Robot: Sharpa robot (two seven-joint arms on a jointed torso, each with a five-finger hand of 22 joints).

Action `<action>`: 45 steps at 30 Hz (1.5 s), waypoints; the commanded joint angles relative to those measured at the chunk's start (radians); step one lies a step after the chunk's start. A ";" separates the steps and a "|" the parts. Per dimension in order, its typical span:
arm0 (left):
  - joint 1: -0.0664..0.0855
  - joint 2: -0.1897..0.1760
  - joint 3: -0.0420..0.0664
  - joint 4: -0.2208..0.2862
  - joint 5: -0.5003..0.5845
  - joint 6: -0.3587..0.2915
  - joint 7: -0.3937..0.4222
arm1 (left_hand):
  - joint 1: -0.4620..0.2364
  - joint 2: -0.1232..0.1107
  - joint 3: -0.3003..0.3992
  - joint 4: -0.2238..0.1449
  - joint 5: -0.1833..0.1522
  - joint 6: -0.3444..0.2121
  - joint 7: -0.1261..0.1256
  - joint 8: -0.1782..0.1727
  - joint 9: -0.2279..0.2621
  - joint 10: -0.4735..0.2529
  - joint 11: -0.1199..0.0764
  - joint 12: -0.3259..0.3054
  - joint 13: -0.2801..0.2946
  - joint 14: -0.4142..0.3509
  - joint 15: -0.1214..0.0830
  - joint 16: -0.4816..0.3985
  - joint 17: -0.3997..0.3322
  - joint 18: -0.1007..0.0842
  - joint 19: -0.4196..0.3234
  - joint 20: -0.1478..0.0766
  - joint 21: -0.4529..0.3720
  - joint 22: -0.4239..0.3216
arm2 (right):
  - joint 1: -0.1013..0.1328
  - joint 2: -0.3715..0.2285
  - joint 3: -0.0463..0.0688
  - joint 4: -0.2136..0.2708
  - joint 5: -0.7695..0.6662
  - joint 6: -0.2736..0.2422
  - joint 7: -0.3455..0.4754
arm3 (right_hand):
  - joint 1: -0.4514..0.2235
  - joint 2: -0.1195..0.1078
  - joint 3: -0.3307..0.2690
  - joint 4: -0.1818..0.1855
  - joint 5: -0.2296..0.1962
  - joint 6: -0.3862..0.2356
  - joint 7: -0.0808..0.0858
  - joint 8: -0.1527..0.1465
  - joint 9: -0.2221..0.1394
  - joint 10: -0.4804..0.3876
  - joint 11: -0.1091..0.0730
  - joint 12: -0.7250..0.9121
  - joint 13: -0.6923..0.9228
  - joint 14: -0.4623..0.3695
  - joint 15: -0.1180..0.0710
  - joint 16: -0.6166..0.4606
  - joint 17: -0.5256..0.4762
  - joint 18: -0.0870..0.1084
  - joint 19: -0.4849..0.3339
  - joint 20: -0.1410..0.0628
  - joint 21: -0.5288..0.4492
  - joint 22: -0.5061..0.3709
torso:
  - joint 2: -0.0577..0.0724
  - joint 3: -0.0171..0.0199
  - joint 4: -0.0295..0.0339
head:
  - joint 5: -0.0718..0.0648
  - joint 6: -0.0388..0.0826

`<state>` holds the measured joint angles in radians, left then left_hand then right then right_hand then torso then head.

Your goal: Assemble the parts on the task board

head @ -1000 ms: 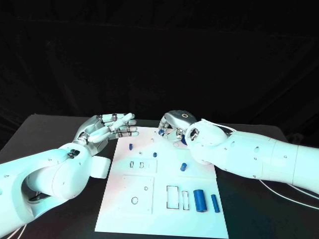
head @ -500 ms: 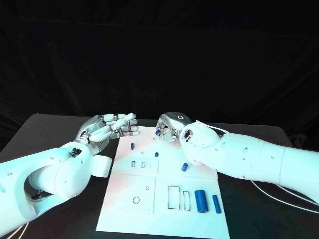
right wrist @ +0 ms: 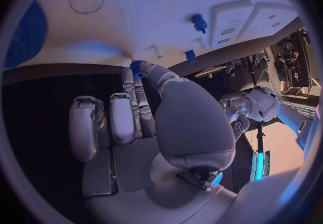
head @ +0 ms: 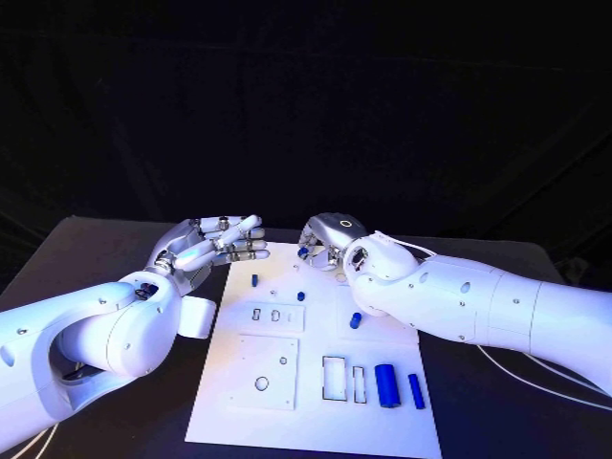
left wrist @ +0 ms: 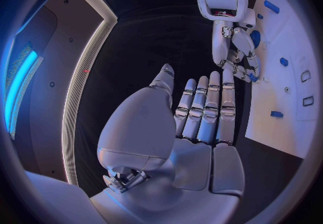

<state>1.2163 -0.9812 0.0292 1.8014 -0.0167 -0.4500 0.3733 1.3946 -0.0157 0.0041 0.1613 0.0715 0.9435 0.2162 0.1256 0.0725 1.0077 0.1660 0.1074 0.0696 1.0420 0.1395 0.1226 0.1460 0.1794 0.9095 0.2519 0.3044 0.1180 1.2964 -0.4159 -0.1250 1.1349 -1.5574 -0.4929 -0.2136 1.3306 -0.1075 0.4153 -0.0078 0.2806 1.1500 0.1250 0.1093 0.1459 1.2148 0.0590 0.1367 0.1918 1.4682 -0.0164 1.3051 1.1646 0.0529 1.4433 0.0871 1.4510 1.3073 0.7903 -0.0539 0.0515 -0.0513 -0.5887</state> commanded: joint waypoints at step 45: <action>0.008 0.000 0.001 -0.007 0.003 0.023 -0.002 | 0.000 0.012 -0.006 -0.004 -0.004 0.003 0.004 -0.008 -0.002 0.001 0.010 -0.006 0.000 -0.007 0.000 -0.007 0.002 0.003 -0.009 0.000 -0.005 -0.002 | 0.002 -0.006 0.000 0.000 0.002 0.001 -0.038 | -0.050 -0.070 -0.040 0.039 -0.015 -0.187 0.038 -0.044 -0.027 -0.140 0.043 -0.056 -0.025 0.000 0.034 -0.083 -0.132 0.029 -0.114 0.036 -0.115 -0.085 | 0.000 -0.0006 0.0000 | 0.005 -0.002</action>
<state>1.2228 -0.9822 0.0292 1.7941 -0.0153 -0.4463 0.3684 1.3946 -0.0158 0.0014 0.1585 0.0716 0.9435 0.2161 0.1210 0.0718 1.0076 0.1660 0.1075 0.0697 1.0420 0.1395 0.1188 0.1467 0.1794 0.9095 0.2518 0.3046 0.1168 1.2976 -0.4126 -0.1255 1.1222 -1.5557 -0.4732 -0.2430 1.2793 -0.1716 0.3818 0.0308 0.2701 0.9613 0.1637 0.0631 0.1186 1.0788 0.1019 0.0788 0.1665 1.4647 0.0093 1.2258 1.0342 0.0694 1.3319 0.1229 1.3378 1.2221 0.7910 -0.0549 0.0518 -0.0452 -0.5926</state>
